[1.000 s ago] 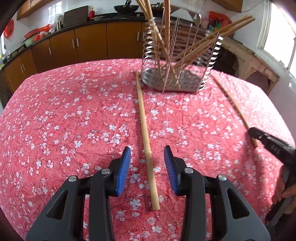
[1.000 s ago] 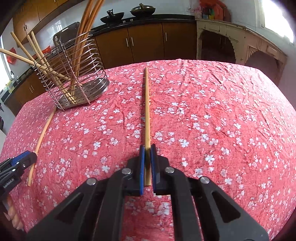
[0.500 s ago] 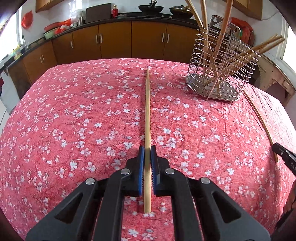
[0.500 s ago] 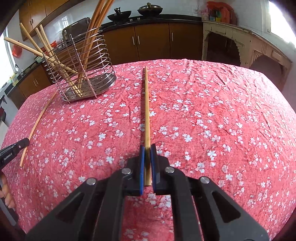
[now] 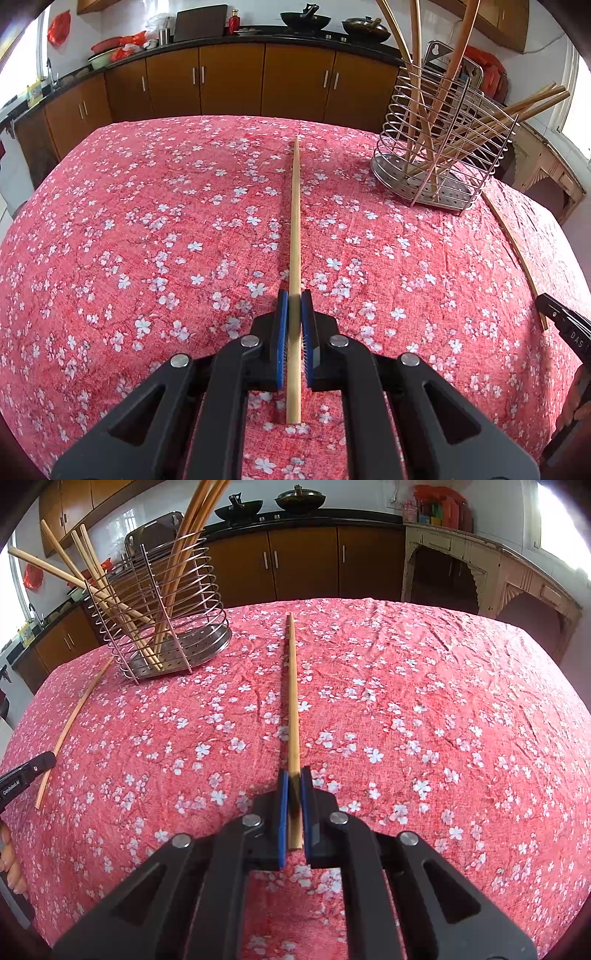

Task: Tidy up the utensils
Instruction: 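Close the right tool on a chopstick while the left tool grasps the last one, then lift both held chopsticks upright and carry them above the wire holder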

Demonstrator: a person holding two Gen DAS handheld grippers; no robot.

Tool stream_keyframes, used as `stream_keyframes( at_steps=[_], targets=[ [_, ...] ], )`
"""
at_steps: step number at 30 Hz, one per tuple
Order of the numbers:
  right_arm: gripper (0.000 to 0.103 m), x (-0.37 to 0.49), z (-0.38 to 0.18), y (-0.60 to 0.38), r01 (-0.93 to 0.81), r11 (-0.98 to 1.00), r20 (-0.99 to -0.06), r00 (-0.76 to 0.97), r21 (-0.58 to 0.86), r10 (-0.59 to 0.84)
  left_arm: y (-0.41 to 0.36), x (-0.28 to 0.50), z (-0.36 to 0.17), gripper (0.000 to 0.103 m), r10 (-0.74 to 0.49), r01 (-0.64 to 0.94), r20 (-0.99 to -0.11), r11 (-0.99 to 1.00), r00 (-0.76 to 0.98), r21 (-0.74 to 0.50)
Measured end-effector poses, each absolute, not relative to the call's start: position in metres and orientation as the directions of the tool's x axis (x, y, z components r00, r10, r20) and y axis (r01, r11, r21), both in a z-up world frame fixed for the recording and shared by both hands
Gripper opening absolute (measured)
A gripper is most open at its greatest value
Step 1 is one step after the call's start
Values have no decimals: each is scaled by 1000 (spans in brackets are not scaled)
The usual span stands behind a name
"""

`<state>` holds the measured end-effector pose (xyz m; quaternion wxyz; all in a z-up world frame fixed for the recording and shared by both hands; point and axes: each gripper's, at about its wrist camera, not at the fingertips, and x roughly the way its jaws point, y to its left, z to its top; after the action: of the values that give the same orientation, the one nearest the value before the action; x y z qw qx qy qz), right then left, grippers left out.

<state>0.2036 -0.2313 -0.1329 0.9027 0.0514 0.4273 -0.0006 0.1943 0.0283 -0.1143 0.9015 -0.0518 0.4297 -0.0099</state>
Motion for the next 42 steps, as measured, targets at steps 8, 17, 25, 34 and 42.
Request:
stream_keyframes(
  at_steps=[8, 17, 25, 34, 42],
  targets=[
    [8, 206, -133, -233, 44, 995, -772, 634, 90, 42, 27, 194, -114, 8, -57, -29, -774, 995, 631, -96],
    [9, 197, -132, -234, 45, 996, -774, 632, 80, 34, 13, 195, -114, 8, 18, -27, -779, 1000, 626, 2],
    [8, 196, -130, -235, 36, 996, -772, 634, 84, 42, 11, 192, -112, 7, 28, -38, -780, 999, 625, 6],
    [8, 159, -77, -248, 1, 997, -631, 774, 80, 50, 30, 160, -72, 7, -83, 22, -692, 995, 717, -96],
    [8, 129, 0, -270, -7, 993, -419, 906, 116, 55, 45, 134, 6, 7, -149, 72, -496, 983, 855, -171]
  ],
)
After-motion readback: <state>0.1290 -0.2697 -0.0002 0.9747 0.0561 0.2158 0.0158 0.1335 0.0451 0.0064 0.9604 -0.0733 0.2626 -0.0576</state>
